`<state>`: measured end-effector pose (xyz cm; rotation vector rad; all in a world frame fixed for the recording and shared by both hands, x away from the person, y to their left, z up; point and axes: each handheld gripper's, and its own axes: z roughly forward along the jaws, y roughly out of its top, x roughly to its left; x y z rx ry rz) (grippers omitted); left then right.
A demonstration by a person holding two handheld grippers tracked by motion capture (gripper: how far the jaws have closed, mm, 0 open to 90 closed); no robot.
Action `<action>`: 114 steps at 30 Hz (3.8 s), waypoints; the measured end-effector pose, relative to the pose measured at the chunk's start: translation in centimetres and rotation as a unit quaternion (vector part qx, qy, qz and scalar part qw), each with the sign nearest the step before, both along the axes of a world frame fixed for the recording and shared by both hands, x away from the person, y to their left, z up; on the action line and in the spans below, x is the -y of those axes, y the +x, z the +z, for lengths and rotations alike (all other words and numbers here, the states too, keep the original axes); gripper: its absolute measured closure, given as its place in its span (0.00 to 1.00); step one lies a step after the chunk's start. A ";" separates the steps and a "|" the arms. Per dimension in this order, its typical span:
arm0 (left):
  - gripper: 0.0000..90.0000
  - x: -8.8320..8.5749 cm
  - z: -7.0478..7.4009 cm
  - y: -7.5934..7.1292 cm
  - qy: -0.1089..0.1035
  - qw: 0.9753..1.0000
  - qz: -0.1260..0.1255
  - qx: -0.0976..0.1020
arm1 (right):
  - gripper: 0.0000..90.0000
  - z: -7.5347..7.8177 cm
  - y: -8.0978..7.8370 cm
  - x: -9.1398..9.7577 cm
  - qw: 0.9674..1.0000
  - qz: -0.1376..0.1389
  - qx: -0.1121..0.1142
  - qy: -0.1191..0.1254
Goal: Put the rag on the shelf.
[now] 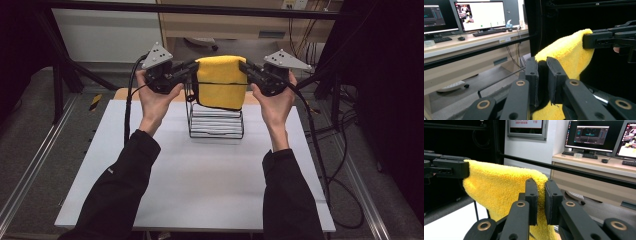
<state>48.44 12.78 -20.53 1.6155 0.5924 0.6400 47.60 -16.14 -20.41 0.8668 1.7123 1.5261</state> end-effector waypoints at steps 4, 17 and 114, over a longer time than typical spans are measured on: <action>0.88 0.0 -0.4 -0.7 0.006 1.000 -0.003 -0.001 | 0.92 -0.3 -0.7 0.2 1.000 0.004 -0.006 -0.005; 0.87 0.1 -1.9 -2.3 0.024 1.000 -0.010 -0.015 | 0.91 -1.6 -2.5 0.4 0.999 0.018 -0.033 -0.025; 0.58 -2.4 -10.3 -3.6 0.126 0.979 -0.035 -0.156 | 0.38 -10.3 -4.9 3.7 0.986 0.061 -0.152 -0.033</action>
